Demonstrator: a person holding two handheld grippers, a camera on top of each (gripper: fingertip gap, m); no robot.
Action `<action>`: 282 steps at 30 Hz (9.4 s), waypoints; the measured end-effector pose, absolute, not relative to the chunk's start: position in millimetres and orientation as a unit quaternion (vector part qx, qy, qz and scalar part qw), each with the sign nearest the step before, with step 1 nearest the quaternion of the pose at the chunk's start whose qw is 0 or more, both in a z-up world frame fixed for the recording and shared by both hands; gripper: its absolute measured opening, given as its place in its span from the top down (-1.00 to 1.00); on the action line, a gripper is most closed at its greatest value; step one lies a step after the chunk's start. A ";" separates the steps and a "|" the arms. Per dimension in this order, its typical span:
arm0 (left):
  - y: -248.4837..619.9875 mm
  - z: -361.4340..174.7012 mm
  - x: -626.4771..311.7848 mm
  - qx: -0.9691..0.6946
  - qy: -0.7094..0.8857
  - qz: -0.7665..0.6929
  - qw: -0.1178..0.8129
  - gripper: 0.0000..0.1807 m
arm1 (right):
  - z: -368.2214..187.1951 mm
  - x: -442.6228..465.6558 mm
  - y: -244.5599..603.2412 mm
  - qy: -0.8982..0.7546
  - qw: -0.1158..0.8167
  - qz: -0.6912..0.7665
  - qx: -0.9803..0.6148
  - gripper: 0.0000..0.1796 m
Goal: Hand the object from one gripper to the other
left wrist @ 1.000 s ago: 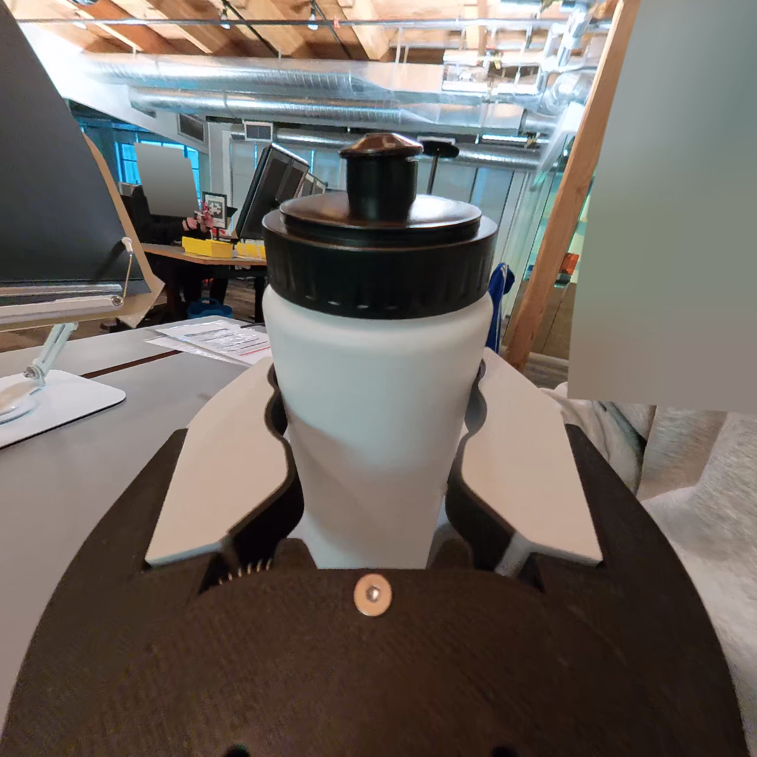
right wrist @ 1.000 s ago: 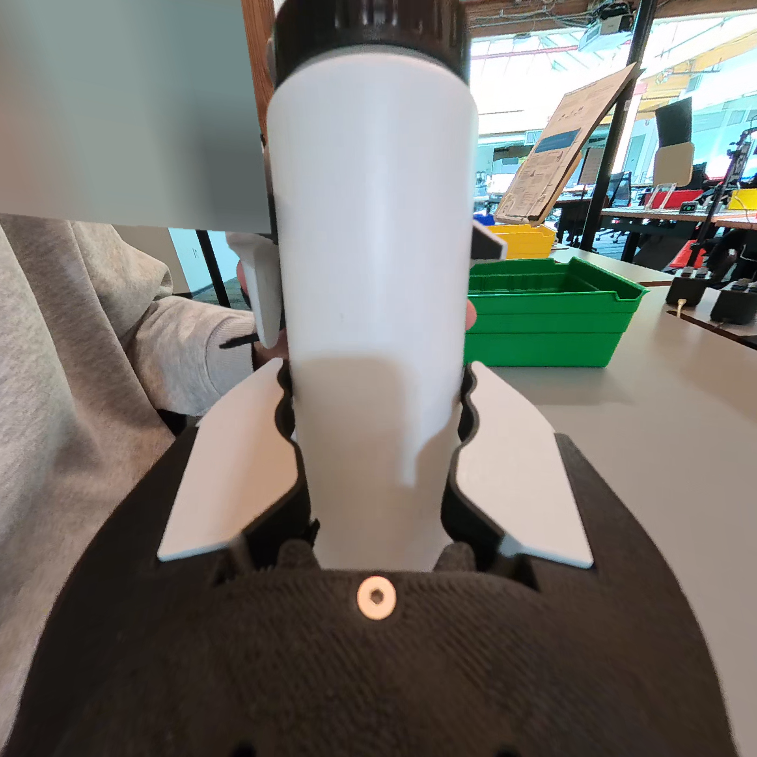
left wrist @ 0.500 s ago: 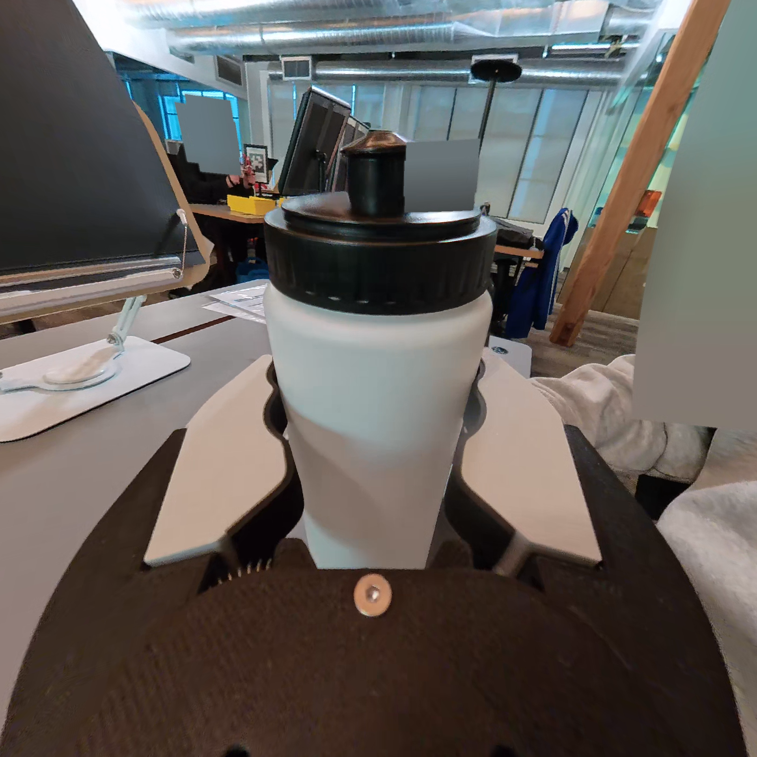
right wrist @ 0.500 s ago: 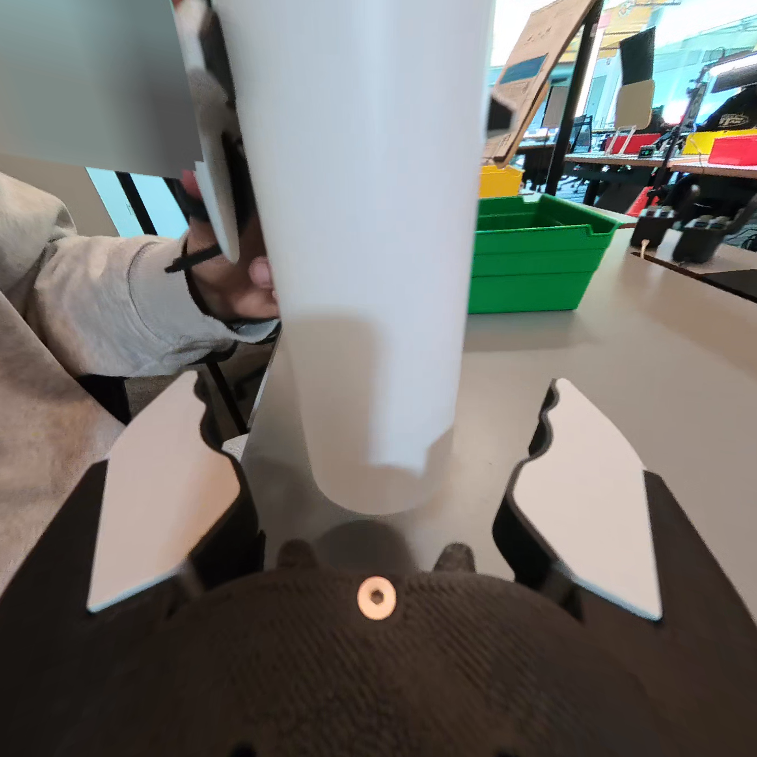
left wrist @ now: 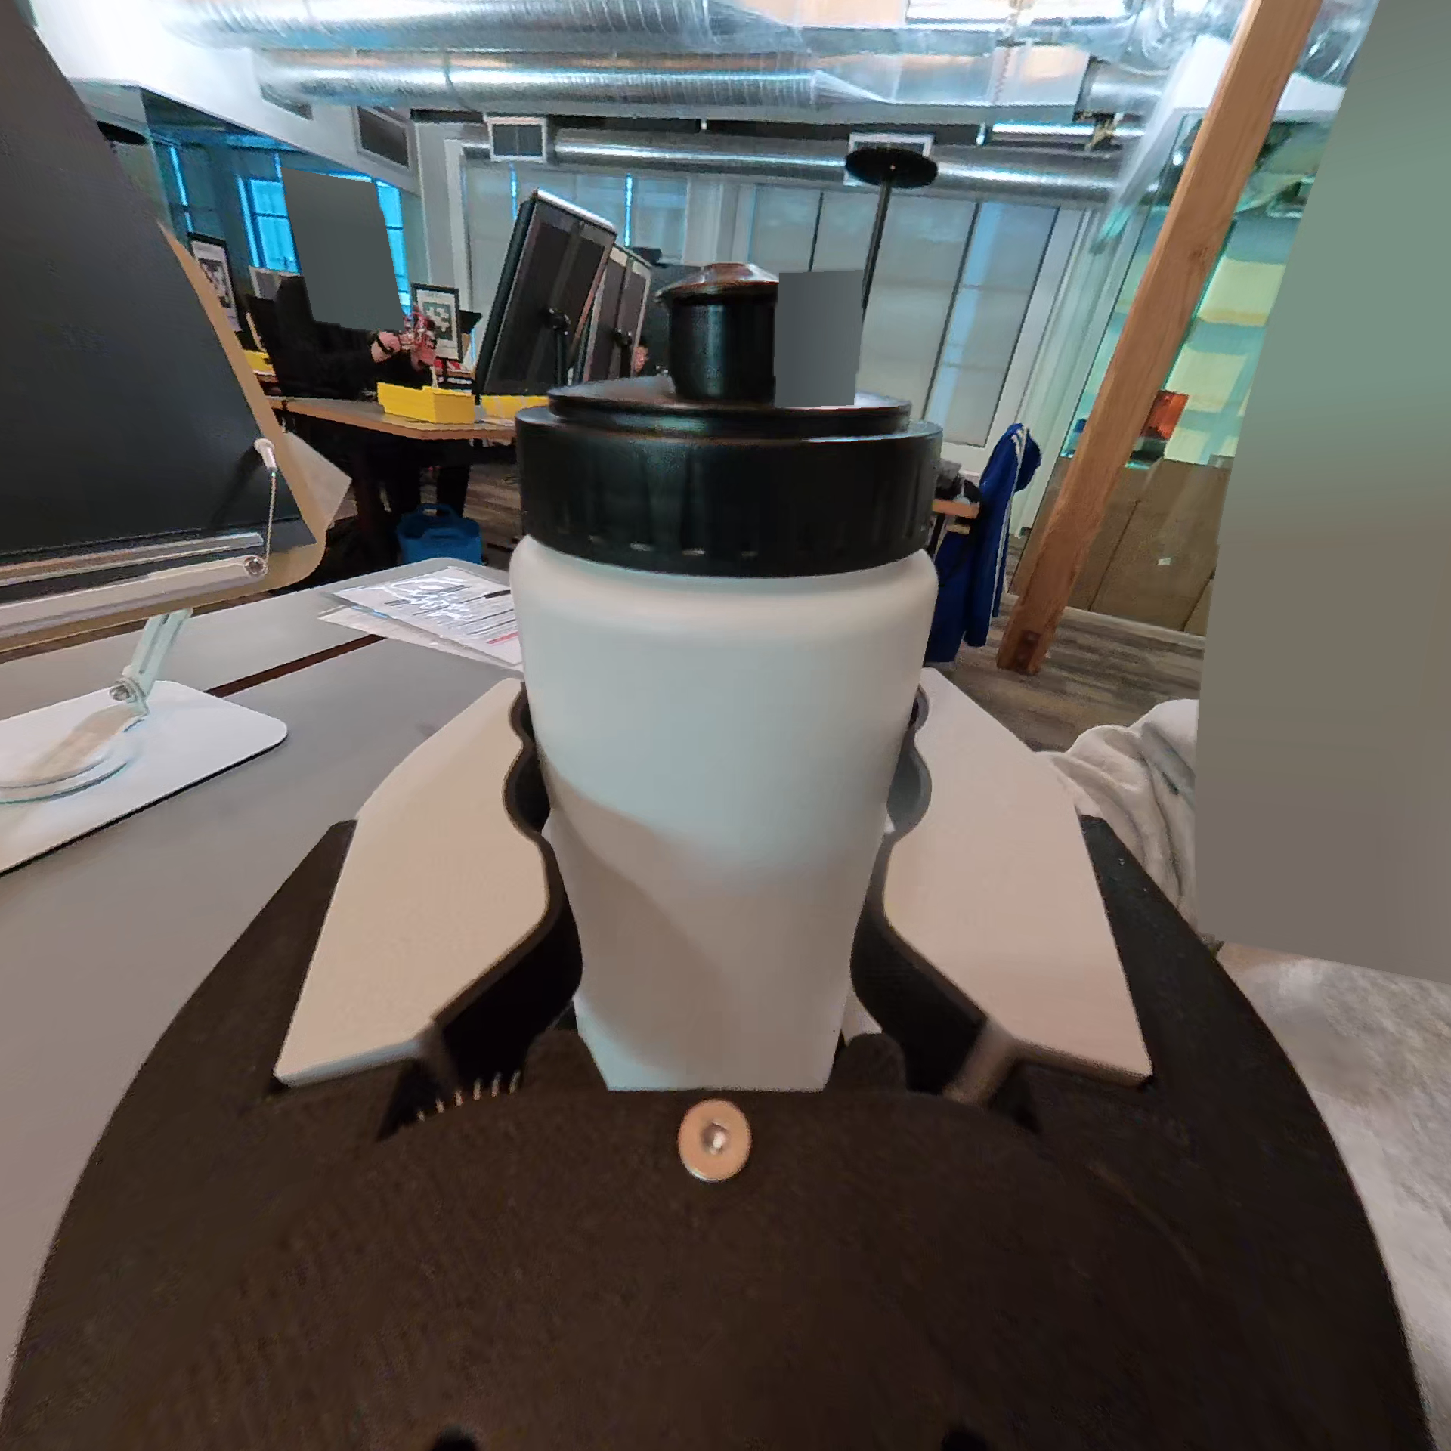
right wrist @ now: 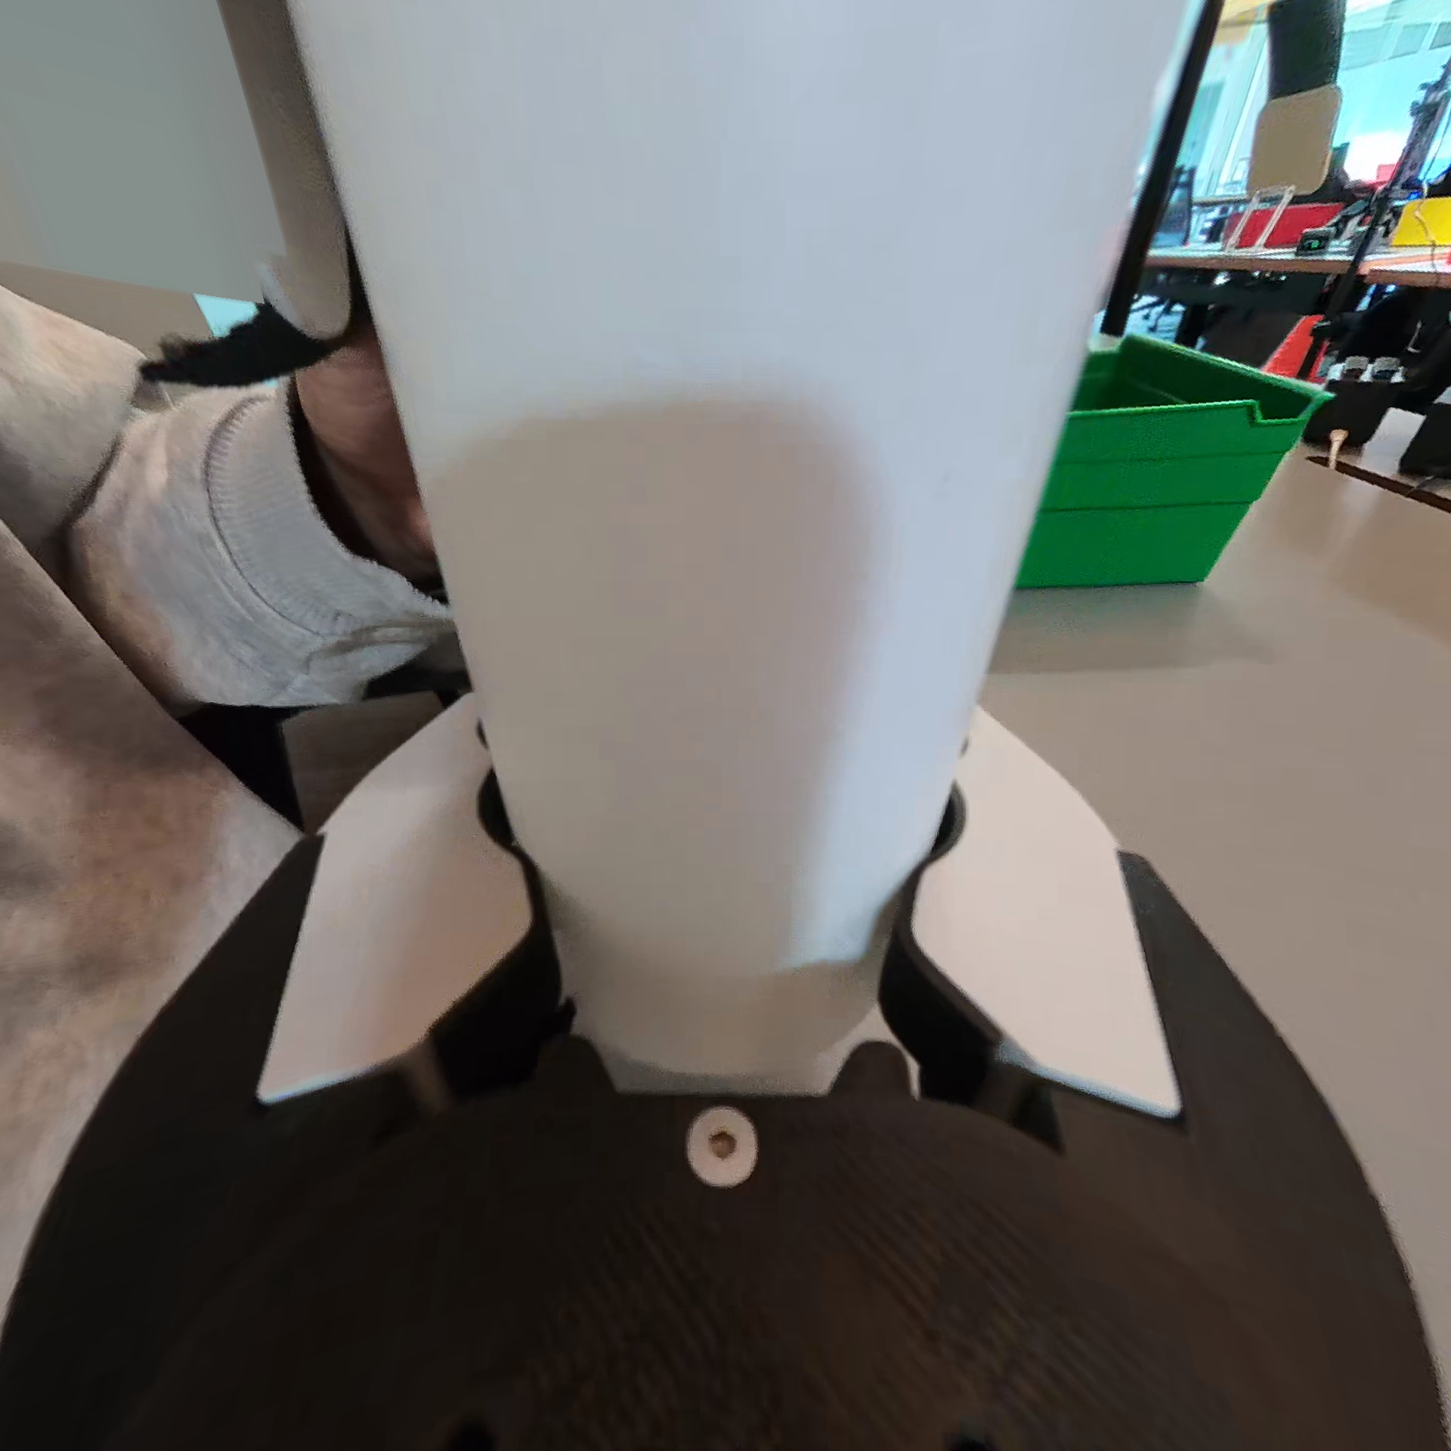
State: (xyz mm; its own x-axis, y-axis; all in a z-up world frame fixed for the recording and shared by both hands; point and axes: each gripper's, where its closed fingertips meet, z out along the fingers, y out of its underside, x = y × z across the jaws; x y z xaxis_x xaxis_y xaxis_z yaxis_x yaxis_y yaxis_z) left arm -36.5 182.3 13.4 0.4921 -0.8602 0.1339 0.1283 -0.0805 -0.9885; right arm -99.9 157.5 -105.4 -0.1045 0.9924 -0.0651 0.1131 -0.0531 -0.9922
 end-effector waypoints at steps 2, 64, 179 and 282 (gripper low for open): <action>182.3 15.0 -36.9 -0.612 0.294 -0.408 0.611 0.03 | -103.1 -100.1 155.8 -0.531 0.425 0.525 -0.512 -0.15; 143.9 61.4 -30.5 -0.614 0.354 -0.364 0.605 -0.07 | -100.2 -108.1 130.1 -0.567 0.467 0.474 -0.486 -0.15; 186.2 -88.6 -44.1 -0.661 0.250 -0.625 0.332 -0.07 | -8.4 15.5 286.5 -0.153 0.392 0.751 -0.509 -0.17; 193.5 -16.0 -51.4 -0.627 0.286 -0.456 0.562 0.03 | -62.2 -70.1 181.1 -0.481 0.472 0.520 -0.524 0.07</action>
State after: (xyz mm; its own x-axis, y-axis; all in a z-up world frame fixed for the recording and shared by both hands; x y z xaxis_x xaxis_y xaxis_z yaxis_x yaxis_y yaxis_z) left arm -51.4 193.5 -16.0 0.4198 -0.8725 0.2502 0.1534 -0.2036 -0.9670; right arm -70.1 181.1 -62.2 -0.0042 0.9958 -0.0916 0.0129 -0.0915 -0.9957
